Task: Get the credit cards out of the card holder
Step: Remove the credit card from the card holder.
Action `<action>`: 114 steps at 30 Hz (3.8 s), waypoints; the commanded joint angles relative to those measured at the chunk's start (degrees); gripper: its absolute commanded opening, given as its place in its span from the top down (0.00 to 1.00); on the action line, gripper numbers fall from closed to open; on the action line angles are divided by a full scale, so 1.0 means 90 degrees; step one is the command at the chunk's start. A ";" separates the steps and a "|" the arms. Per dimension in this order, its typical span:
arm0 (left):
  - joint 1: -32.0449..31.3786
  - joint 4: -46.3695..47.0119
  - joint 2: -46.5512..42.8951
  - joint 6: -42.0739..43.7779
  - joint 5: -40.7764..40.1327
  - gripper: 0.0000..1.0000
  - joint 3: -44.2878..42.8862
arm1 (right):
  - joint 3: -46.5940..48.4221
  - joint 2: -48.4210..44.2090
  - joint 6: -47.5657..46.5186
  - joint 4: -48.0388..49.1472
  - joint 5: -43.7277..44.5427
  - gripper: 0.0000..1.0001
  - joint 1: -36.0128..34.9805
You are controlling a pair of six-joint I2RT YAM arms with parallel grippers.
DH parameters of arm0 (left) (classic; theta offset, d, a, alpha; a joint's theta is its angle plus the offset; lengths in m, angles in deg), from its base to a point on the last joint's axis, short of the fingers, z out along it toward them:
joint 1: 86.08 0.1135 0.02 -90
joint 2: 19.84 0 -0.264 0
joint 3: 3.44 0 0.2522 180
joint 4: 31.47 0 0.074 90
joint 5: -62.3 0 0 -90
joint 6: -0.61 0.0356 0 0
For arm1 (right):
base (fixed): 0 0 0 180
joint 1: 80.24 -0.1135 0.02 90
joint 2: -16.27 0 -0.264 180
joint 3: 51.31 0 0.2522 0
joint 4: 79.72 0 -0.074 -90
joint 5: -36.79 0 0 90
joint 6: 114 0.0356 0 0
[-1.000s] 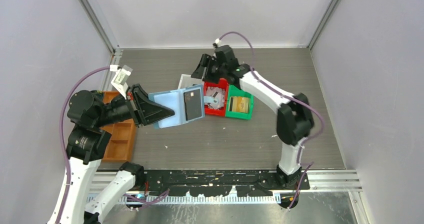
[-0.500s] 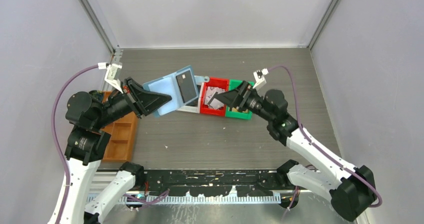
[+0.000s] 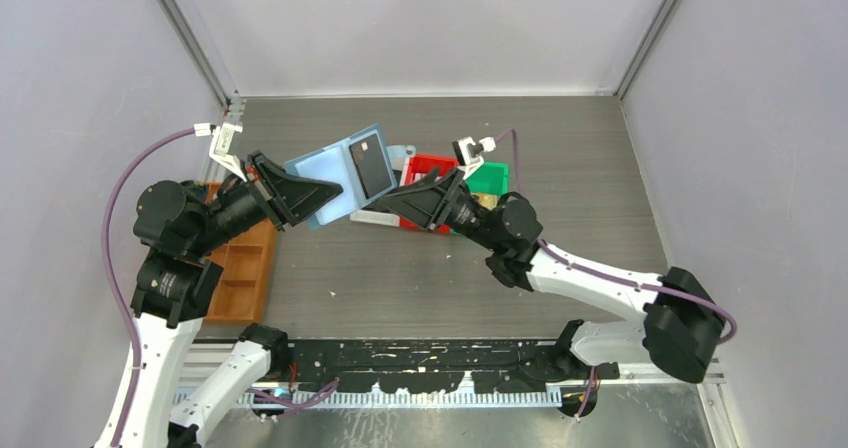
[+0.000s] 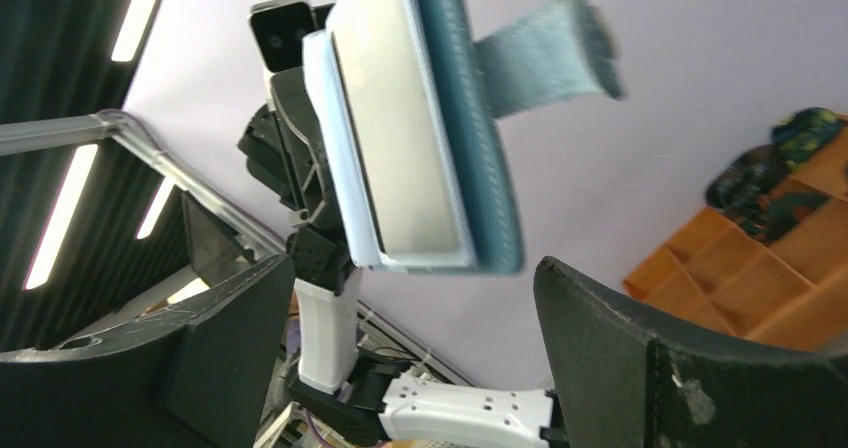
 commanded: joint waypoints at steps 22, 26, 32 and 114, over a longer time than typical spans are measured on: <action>-0.0014 -0.1709 0.0107 0.1313 -0.0172 0.27 -0.0904 | 0.3166 -0.1055 -0.3483 -0.6786 -0.0996 0.99 -0.0453; -0.0013 -0.2184 0.0489 0.1561 0.0777 0.27 -0.1403 | 0.4049 -0.0631 -0.4295 -0.8443 -0.2713 0.99 -0.0451; -0.0014 -0.2067 0.0498 0.1528 0.2208 0.27 -0.1341 | 0.5249 0.0000 -0.5252 -1.0167 -0.3039 0.99 -0.0452; -0.0033 -0.0402 0.0040 0.0279 0.3491 0.85 0.0636 | 0.6882 0.1784 -0.5526 -1.1119 -0.4427 0.99 0.0166</action>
